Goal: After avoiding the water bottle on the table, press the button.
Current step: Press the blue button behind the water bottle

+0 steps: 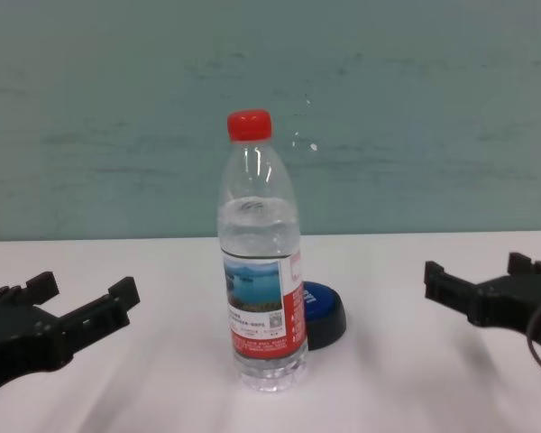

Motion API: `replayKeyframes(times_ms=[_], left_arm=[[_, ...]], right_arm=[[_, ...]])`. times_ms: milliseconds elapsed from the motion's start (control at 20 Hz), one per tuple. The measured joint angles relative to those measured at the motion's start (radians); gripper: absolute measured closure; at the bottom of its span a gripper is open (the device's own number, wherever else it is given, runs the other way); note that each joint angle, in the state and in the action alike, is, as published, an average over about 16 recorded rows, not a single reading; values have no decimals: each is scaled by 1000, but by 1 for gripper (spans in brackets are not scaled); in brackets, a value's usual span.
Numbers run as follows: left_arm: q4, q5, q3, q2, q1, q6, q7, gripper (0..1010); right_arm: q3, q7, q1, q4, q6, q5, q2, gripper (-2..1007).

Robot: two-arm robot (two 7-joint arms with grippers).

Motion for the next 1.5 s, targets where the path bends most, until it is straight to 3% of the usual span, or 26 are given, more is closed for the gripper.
replayKeyframes(times_ms=[900, 1500], left_arm=[[0, 0, 0, 0, 0, 0, 0, 0], [0, 0, 0, 0, 0, 0, 0, 0]], right_arm=[[10, 125, 171, 133, 44, -33, -21, 1], [-6, 186, 283, 258, 33, -19, -26, 1]])
